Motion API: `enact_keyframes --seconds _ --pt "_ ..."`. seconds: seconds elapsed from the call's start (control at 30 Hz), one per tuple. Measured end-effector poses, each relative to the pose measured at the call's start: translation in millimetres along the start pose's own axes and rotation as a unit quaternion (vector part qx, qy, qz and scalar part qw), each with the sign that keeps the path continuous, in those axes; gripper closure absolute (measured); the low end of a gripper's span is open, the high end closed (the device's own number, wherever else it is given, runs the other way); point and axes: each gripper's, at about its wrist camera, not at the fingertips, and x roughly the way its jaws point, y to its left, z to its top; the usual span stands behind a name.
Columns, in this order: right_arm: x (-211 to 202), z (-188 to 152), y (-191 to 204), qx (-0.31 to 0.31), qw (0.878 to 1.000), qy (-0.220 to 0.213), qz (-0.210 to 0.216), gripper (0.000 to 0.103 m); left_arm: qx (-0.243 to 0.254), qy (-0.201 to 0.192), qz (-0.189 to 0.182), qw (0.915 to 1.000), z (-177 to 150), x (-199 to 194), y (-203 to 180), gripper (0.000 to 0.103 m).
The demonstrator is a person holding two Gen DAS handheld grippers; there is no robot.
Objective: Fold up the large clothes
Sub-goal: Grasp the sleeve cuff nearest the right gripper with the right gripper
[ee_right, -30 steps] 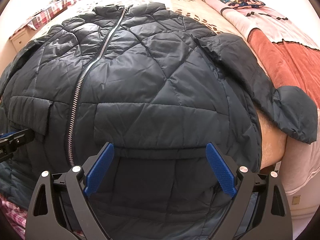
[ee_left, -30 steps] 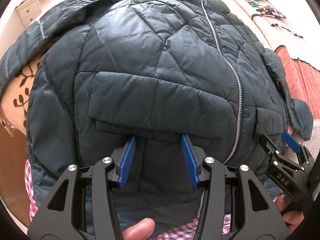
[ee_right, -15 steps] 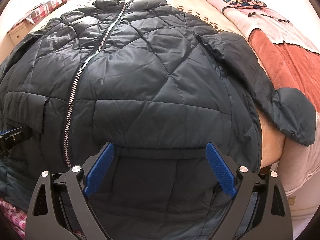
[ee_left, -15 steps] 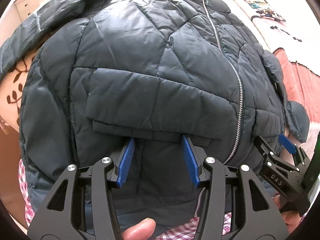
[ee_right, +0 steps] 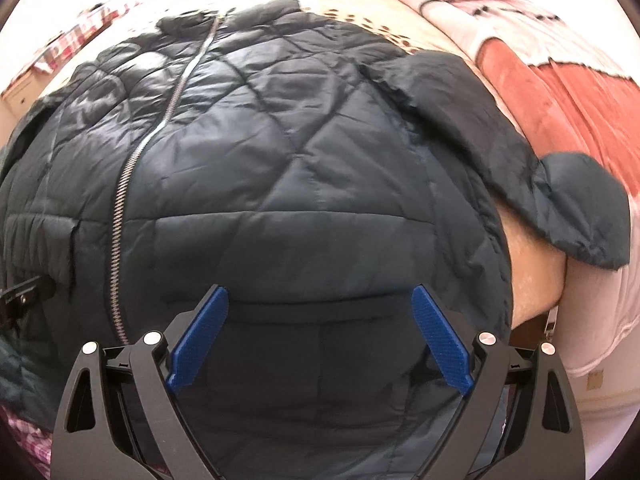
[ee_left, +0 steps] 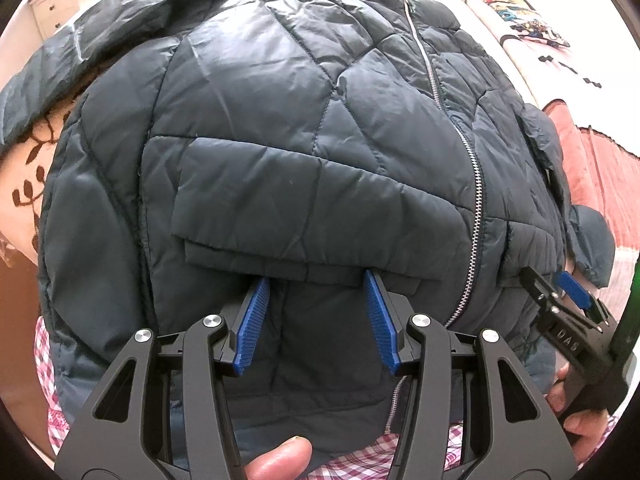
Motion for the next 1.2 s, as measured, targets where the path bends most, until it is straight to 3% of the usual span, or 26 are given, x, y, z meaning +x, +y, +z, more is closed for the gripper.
enact_keyframes --seconds 0.27,0.5,0.77,1.03,1.13,1.17,1.2 --pt "-3.5 8.5 -83.5 0.119 0.993 -0.012 -0.012 0.013 0.004 -0.004 0.015 0.9999 1.1 -3.5 -6.3 0.054" --pt "-0.7 2.0 -188.1 0.270 0.962 -0.014 -0.024 0.013 0.013 -0.007 0.035 0.9993 3.1 -5.7 -12.9 0.054" --pt "5.8 -4.8 -250.2 0.326 0.944 -0.036 -0.044 0.013 0.035 -0.024 0.053 0.9977 10.6 -17.4 -24.7 0.054" --pt "28.9 3.0 -283.3 0.362 0.930 -0.034 -0.047 0.016 0.043 -0.032 0.079 0.9954 21.7 -27.9 -39.2 0.054" --pt "39.9 2.5 -294.4 0.386 0.921 -0.029 -0.045 0.025 0.048 -0.034 0.087 0.9945 22.0 -30.4 -42.7 0.054" --pt "42.7 1.6 -297.7 0.394 0.918 -0.029 -0.045 0.043 0.050 -0.033 0.089 0.9942 21.7 -30.5 -44.4 0.054" --pt "45.6 -0.5 -301.5 0.402 0.914 -0.028 -0.042 0.051 0.053 -0.032 0.089 0.9941 21.4 -30.5 -46.2 0.054"
